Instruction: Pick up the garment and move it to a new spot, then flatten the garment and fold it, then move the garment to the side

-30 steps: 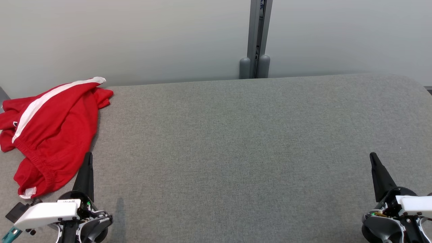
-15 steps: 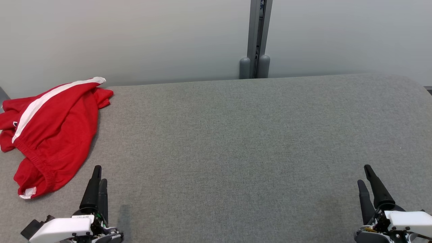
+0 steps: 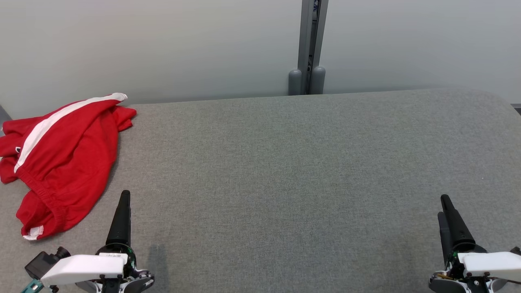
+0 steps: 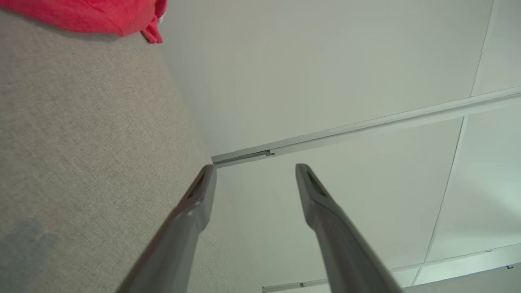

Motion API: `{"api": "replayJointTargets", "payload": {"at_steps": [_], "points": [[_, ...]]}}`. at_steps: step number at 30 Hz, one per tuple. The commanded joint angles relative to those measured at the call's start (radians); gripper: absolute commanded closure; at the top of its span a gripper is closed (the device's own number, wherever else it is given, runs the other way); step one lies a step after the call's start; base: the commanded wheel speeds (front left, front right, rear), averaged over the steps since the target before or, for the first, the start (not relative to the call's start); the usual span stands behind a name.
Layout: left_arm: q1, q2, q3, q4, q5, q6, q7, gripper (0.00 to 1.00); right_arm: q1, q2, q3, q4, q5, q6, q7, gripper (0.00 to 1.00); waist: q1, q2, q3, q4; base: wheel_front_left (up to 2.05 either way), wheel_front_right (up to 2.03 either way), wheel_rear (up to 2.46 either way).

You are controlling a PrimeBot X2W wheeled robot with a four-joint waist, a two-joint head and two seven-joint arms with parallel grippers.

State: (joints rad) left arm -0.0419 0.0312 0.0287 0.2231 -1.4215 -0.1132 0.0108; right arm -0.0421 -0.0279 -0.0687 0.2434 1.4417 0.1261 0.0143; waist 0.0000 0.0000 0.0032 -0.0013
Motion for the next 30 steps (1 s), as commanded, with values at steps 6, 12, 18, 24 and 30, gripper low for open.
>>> {"api": "replayJointTargets", "payload": {"at_steps": [6,12,18,24,30], "points": [[-0.010,0.011,-0.019,-0.063,0.142,0.028,-0.029,0.00,-0.004,-0.012,-0.001,-0.067,-0.172,0.003,-0.033,0.00,0.0000,0.0000,0.001,-0.001,0.00,0.00,0.00],[-0.006,0.012,-0.047,-0.084,0.296,0.061,-0.052,0.00,0.005,-0.013,0.004,-0.106,-0.300,0.003,-0.056,0.00,0.0000,0.0000,0.003,-0.002,0.00,0.00,0.00],[-0.002,0.013,-0.069,-0.099,0.412,0.089,-0.069,0.00,0.014,-0.014,0.014,-0.133,-0.413,0.003,-0.074,0.00,0.0000,0.0000,0.004,-0.002,0.00,0.00,0.00],[0.005,0.014,-0.097,-0.103,0.555,0.105,-0.090,0.00,0.022,-0.015,0.033,-0.154,-0.536,0.003,-0.094,0.00,0.0000,0.0000,0.004,-0.003,0.00,0.00,0.00],[0.012,0.015,-0.118,-0.104,0.680,0.120,-0.110,0.00,0.031,-0.017,0.049,-0.171,-0.650,0.004,-0.114,0.00,0.0000,0.0000,0.005,-0.005,0.00,0.00,0.00]]}}
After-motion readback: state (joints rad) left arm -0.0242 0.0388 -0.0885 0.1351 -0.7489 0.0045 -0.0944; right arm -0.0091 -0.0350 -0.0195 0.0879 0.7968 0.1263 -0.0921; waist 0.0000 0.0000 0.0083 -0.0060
